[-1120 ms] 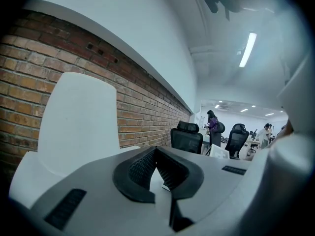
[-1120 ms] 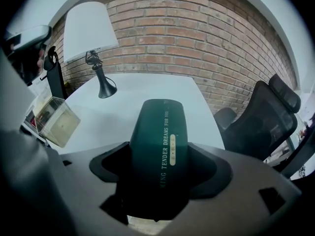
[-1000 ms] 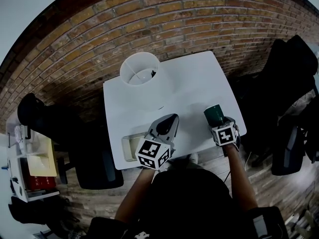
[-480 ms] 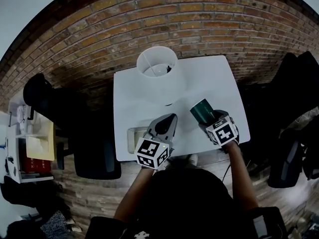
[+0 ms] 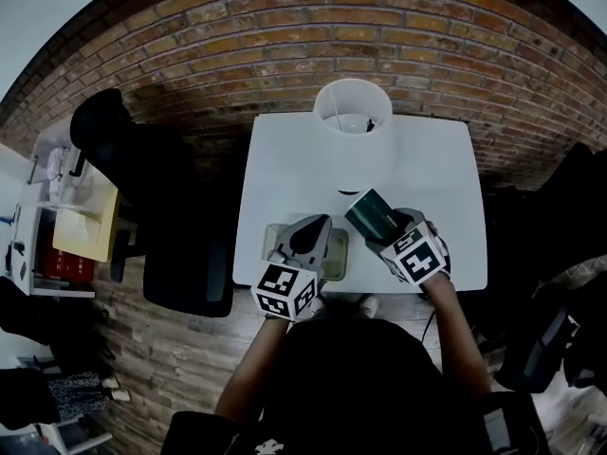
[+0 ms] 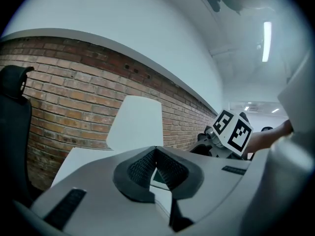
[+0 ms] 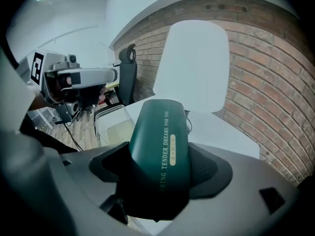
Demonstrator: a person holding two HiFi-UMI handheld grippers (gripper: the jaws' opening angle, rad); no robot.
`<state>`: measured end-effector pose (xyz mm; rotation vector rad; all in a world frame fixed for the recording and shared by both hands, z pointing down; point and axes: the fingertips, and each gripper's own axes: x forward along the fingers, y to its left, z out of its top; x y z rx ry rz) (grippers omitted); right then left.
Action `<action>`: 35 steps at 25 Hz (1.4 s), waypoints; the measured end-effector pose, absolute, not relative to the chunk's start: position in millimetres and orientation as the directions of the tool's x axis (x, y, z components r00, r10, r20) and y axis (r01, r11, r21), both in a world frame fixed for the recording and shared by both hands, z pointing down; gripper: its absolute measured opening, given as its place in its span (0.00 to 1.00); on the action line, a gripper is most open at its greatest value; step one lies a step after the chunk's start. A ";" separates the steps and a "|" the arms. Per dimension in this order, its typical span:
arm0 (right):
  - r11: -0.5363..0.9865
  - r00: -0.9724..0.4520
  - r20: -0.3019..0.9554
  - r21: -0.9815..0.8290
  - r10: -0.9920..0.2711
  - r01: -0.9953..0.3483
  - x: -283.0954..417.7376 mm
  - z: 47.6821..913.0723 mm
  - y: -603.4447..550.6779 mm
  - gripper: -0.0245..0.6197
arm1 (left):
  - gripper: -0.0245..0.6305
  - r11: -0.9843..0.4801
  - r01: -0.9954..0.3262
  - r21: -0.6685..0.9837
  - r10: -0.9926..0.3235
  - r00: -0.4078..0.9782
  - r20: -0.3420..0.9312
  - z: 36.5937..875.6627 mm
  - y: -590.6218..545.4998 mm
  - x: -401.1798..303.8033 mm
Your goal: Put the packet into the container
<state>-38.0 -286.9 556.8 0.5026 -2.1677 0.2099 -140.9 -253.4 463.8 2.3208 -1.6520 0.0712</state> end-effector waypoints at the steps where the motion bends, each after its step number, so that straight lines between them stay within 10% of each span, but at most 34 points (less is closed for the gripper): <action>1: 0.910 -0.536 0.801 0.027 -0.268 -0.414 -41.5 557.7 -283.8 0.61 | 0.04 -0.286 -0.935 0.208 -0.922 0.328 0.206 463.9 -251.3 -146.7; 35: 0.990 -0.553 0.827 -0.030 0.102 0.138 -191.2 573.2 -190.0 0.61 | 0.04 0.146 -0.969 0.200 -0.969 -0.099 0.228 470.8 -167.8 -277.3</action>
